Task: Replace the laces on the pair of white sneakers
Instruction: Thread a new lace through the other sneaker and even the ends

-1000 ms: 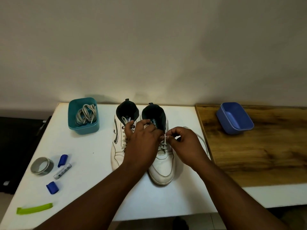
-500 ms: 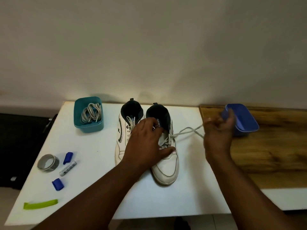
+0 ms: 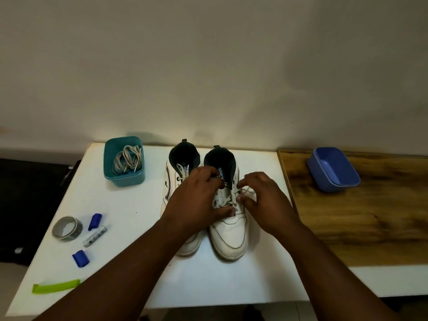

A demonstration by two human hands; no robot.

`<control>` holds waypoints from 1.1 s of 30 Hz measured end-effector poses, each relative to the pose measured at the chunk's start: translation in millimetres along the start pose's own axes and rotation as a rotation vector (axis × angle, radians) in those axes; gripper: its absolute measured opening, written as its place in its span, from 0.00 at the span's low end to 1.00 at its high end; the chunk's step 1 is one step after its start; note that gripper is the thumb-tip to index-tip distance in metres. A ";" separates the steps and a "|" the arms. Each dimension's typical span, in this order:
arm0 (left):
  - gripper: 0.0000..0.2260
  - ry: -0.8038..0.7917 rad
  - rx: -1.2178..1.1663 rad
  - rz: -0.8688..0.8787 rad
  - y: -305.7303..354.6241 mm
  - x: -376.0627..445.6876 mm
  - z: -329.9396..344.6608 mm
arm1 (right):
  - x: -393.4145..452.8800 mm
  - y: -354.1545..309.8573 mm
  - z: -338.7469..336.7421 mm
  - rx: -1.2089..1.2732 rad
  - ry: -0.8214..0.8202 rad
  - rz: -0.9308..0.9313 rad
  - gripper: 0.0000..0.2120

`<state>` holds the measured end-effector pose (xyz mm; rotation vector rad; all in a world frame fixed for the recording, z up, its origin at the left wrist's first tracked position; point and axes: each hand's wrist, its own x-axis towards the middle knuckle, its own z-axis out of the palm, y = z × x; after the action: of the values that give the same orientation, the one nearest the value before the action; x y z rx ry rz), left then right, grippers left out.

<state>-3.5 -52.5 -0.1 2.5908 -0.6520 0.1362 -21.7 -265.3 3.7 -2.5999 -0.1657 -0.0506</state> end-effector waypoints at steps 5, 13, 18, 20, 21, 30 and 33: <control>0.27 0.002 0.004 0.001 -1.6 -0.2 1.5 | 3.7 1.3 -5.9 -0.143 0.225 0.032 0.04; 0.26 0.004 0.003 0.016 1.8 -1.6 0.1 | 7.5 9.4 -0.8 0.067 0.455 0.217 0.03; 0.31 0.019 -0.003 0.010 2.6 -3.2 -0.2 | 8.9 -2.2 -9.0 0.197 0.267 0.129 0.34; 0.32 0.024 -0.032 0.001 4.8 -3.6 -0.6 | 6.6 3.4 -6.4 0.010 0.275 0.197 0.23; 0.33 0.023 -0.049 -0.008 5.9 -4.2 -1.1 | 5.4 4.3 -5.4 -0.051 0.258 0.283 0.13; 0.34 0.025 -0.107 -0.048 8.1 -6.5 -2.7 | 9.3 -13.6 4.1 0.628 -0.059 0.725 0.15; 0.32 0.029 -0.110 -0.028 7.7 -8.4 -1.3 | 11.8 -16.4 7.2 0.773 -0.050 0.631 0.06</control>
<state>-14.6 -54.3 2.5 2.4863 -0.5957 0.1253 -12.1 -246.3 6.6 -1.7795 0.5203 0.2540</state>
